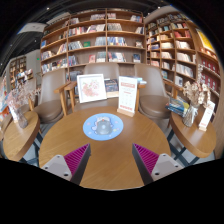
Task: Arrange mouse
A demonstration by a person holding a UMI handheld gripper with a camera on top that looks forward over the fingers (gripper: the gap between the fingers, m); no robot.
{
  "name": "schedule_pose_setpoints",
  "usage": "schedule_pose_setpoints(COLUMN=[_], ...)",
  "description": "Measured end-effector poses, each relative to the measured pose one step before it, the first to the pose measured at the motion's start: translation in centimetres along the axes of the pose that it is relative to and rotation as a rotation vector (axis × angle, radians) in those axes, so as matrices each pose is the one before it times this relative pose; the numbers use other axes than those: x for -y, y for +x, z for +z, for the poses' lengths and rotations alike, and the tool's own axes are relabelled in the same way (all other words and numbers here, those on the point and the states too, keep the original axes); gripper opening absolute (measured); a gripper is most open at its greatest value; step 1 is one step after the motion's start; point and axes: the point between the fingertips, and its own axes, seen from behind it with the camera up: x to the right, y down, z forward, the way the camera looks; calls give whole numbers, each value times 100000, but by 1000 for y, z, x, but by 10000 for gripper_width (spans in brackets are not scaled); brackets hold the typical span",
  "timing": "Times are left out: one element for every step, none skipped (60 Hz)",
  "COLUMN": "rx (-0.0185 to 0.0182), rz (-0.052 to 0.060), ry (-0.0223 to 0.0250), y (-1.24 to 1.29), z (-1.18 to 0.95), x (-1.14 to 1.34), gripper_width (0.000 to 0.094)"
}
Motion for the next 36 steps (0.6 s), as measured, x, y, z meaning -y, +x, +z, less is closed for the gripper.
schedule_pose_setpoints(rx=[237, 30, -251, -363, -153, -235, -22, -45, -138, -244, -140, -184, -71, 4, 41, -85, -181, 45, -186, 118, 202, 196, 126, 308, 119, 79, 79, 123, 191, 286, 287, 180, 23, 12, 88, -30], rz=[-393, -346, -223, -253, -429, -753, -809, -714, -560, -397, -297, -185, -120, -157, -216, -210, -113, -85, 34, -82, -175, -294, -362, -397, -205, -168, -16, 35, 65, 40, -7, -15, 187, 424, 500, 157], ry=[77, 141, 111, -23, -105, -166, -16, -48, -150, -289, -193, -259, -143, -59, -87, -165, -266, -325, -217, -71, 109, 140, 38, -151, -21, -81, 30, 74, 170, 258, 317, 326, 249, 57, -41, -13], y=[64, 126, 178, 172, 0, 107, 68, 82, 77, 118, 138, 8, 29, -10, 19, 15, 16, 319, -231, -92, -148, -83, -80, 209, -208, 67, -1, -25, -38, -63, -39, 3, 25, 38, 23, 106], z=[-811, -777, -775, -719, -924, -599, -713, -667, -660, -642, -745, -560, -566, -540, -510, -480, -502, -507, -440, -409, -370, -337, -324, -378, -256, -376, -252, -282, -246, -276, -255, -271, -191, -256, -222, -69], x=[-390, -372, -433, -449, -549, -312, -397, -430, -442, -467, -612, -455, -431, -451, -439, -440, -458, -486, -446, -361, -295, -292, -295, -273, -235, -209, -135, -126, -92, -70, -35, -32, -48, -45, -65, -41], gripper_width=[859, 856, 856, 855, 856, 856, 856, 855, 855, 851, 850, 850, 850, 850, 849, 848, 849, 850, 851, 852, 852, 850, 850, 850, 851, 852, 850, 851, 852, 851, 853, 852, 852, 853, 852, 851])
